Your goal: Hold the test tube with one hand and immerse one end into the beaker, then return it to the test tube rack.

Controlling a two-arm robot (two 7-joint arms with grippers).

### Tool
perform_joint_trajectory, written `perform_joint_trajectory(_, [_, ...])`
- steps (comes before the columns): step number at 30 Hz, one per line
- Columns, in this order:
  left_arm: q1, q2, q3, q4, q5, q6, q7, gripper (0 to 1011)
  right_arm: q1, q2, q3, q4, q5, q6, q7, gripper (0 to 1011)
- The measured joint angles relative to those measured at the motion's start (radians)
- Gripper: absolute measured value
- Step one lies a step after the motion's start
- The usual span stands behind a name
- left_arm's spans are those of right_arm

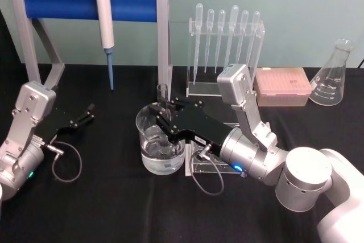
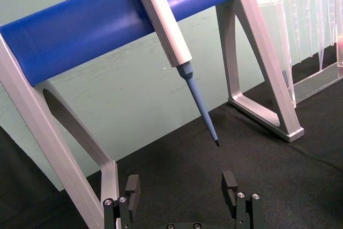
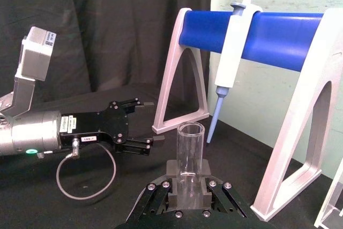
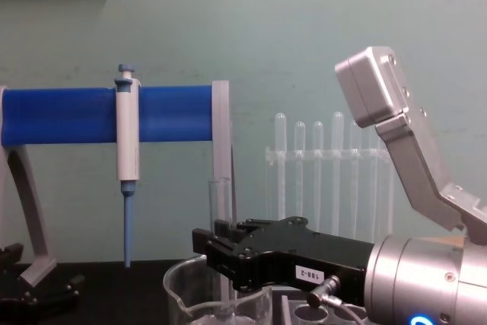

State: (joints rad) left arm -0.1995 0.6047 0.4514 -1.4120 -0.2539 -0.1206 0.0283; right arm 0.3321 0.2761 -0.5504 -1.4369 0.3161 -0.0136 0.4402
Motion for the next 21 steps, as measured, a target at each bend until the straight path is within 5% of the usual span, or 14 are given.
perform_joint_trajectory(21, [0.0,0.0,0.0,0.0,0.0,0.0,0.0,1000,-0.002,0.0,0.007,-0.014,0.0,0.005,0.001,225])
